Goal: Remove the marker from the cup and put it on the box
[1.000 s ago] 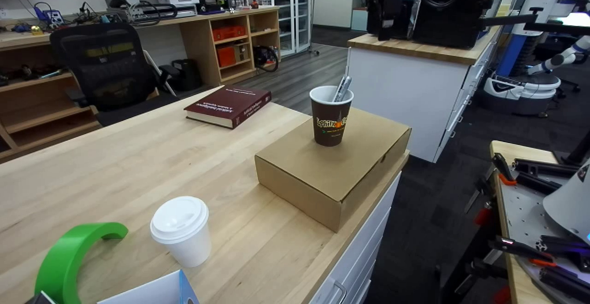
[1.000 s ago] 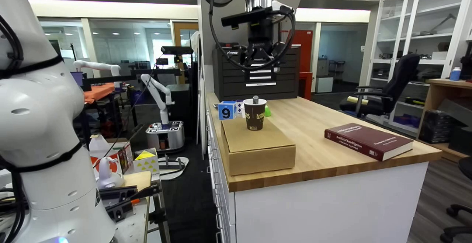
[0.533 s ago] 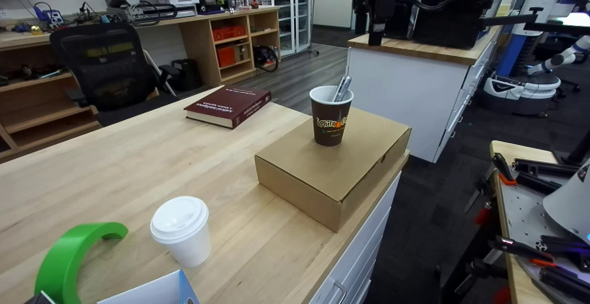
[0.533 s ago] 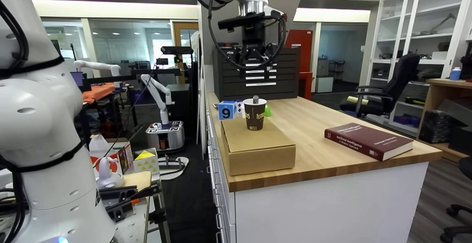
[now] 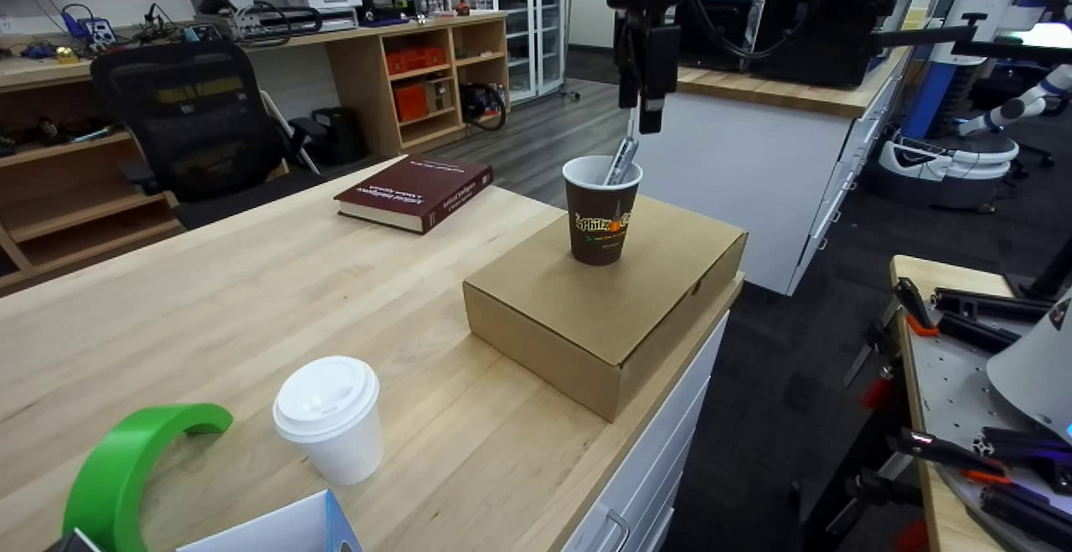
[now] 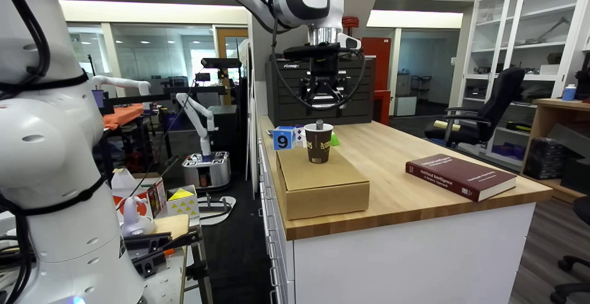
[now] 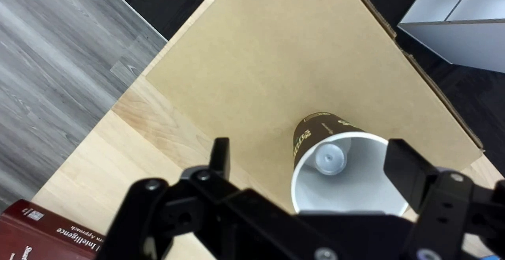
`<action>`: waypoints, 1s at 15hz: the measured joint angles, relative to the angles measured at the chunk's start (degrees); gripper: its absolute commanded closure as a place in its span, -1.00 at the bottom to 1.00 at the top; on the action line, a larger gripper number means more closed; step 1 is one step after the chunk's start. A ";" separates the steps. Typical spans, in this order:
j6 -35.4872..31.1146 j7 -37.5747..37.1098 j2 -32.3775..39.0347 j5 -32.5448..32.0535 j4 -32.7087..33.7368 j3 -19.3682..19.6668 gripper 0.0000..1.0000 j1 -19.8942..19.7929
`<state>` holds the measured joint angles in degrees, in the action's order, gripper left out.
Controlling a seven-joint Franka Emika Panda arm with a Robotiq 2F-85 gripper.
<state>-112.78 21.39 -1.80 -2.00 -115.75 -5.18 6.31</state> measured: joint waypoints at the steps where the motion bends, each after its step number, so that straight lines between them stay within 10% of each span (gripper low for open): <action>1: -0.12 0.02 0.51 0.07 0.12 0.00 -1.00 0.00; 12: -0.40 1.40 2.18 1.44 0.25 -1.21 -1.00 0.44; 15: -0.40 2.25 2.78 2.05 0.25 -1.37 -0.38 0.45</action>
<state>-113.18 23.64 0.98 0.05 -115.50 -6.55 6.76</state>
